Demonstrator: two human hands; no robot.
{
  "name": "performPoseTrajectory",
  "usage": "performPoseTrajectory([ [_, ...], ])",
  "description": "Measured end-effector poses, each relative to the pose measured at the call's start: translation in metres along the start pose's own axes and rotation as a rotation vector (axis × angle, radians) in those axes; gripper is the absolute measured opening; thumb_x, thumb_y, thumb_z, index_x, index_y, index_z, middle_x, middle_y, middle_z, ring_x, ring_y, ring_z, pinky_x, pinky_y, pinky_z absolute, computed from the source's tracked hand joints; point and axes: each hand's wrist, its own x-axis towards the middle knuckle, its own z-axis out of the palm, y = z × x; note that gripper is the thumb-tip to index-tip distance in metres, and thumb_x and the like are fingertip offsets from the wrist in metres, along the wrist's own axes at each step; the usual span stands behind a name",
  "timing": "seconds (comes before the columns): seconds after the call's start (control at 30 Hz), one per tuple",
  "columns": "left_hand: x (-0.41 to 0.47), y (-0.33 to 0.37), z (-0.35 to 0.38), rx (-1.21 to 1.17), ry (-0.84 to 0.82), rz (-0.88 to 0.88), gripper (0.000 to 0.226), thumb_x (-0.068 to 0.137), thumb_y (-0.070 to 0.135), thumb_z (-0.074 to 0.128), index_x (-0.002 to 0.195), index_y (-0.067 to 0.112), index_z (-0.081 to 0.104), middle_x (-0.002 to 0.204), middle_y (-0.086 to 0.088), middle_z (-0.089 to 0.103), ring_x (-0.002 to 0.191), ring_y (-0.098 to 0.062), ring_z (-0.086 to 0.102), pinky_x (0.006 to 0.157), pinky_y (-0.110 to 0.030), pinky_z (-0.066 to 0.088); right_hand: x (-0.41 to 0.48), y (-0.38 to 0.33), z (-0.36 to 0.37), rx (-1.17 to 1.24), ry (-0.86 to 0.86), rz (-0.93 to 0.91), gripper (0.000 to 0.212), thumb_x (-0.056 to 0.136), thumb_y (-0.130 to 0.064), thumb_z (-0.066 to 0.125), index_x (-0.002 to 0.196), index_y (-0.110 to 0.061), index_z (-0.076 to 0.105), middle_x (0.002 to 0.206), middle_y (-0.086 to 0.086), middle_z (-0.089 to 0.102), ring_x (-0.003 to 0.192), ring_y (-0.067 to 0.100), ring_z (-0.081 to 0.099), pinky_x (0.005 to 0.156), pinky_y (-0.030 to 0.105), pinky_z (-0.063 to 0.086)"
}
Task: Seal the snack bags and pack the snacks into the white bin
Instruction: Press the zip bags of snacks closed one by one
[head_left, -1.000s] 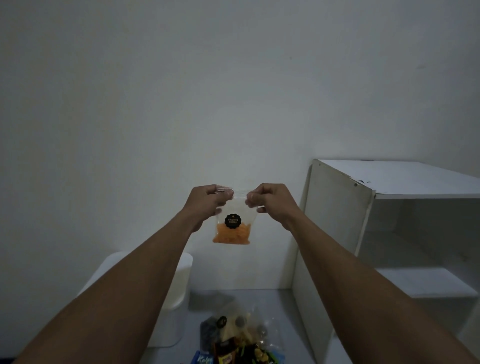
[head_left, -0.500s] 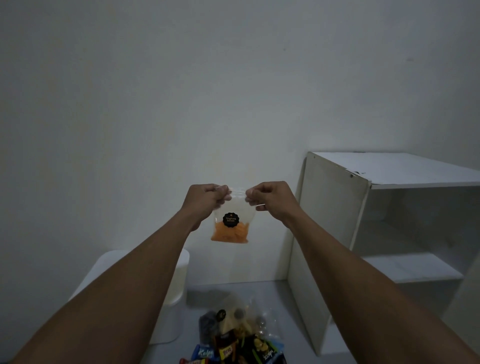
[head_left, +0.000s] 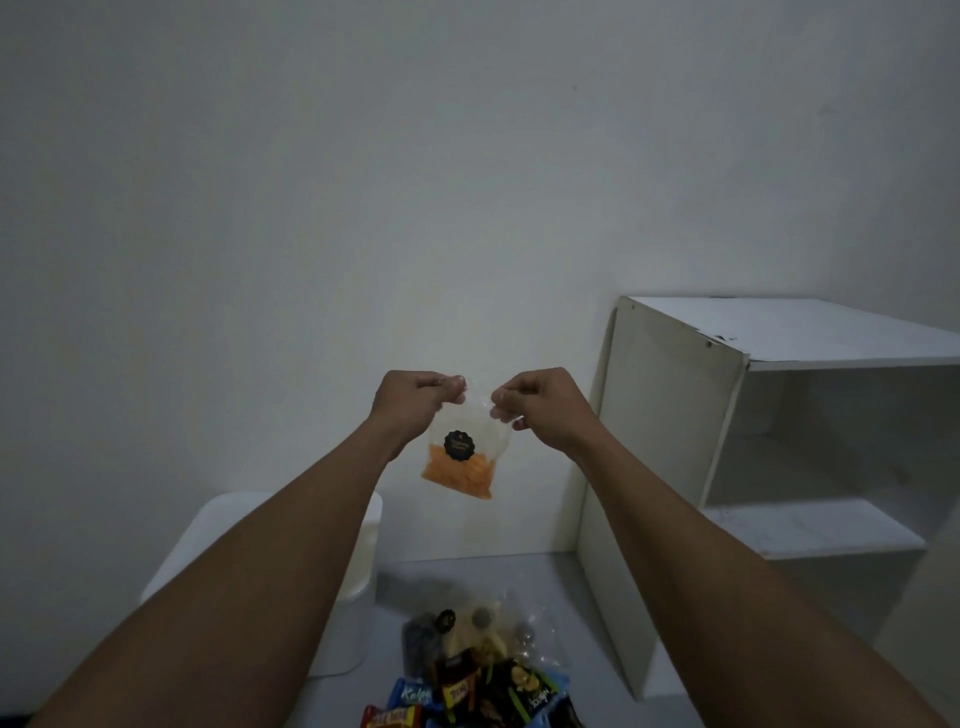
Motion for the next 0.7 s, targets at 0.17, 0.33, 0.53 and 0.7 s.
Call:
performPoseTrajectory([
  [0.17, -0.002, 0.001, 0.013, 0.181, 0.305, -0.056, 0.038, 0.073, 0.053, 0.079, 0.088, 0.018, 0.075, 0.093, 0.007, 0.071, 0.09, -0.013, 0.063, 0.079, -0.028, 0.048, 0.003, 0.007, 0.009, -0.106, 0.099, -0.022, 0.012, 0.091, -0.024, 0.067, 0.085, -0.019, 0.075, 0.078, -0.007, 0.076, 0.078, 0.009, 0.072, 0.076, 0.036, 0.061],
  [0.33, 0.004, 0.01, 0.025, 0.069, 0.261, -0.218, 0.054, 0.074, 0.049, 0.08, 0.098, 0.002, 0.068, 0.093, -0.003, 0.07, 0.083, -0.018, 0.066, 0.077, -0.033, 0.059, 0.008, 0.015, 0.021, -0.173, 0.097, -0.042, 0.014, 0.089, -0.031, 0.065, 0.082, -0.026, 0.075, 0.078, -0.009, 0.075, 0.078, 0.007, 0.07, 0.077, 0.043, 0.06],
  [0.53, 0.003, 0.017, 0.026, -0.33, 0.104, -0.394, 0.018, 0.088, -0.001, 0.064, 0.102, -0.012, 0.065, 0.081, -0.016, 0.07, 0.065, -0.017, 0.068, 0.066, -0.027, 0.062, 0.01, 0.019, 0.025, -0.233, 0.09, -0.079, 0.015, 0.09, -0.029, 0.065, 0.091, -0.023, 0.078, 0.082, -0.009, 0.075, 0.078, 0.008, 0.07, 0.077, 0.042, 0.06],
  [0.7, 0.008, 0.008, 0.028, -0.311, 0.103, -0.383, 0.017, 0.088, 0.003, 0.063, 0.098, -0.011, 0.067, 0.086, -0.019, 0.073, 0.072, -0.022, 0.072, 0.07, -0.033, 0.063, 0.008, 0.025, 0.028, -0.254, 0.078, -0.105, 0.015, 0.091, -0.027, 0.065, 0.096, -0.022, 0.078, 0.084, -0.006, 0.076, 0.074, 0.01, 0.069, 0.076, 0.042, 0.06],
])
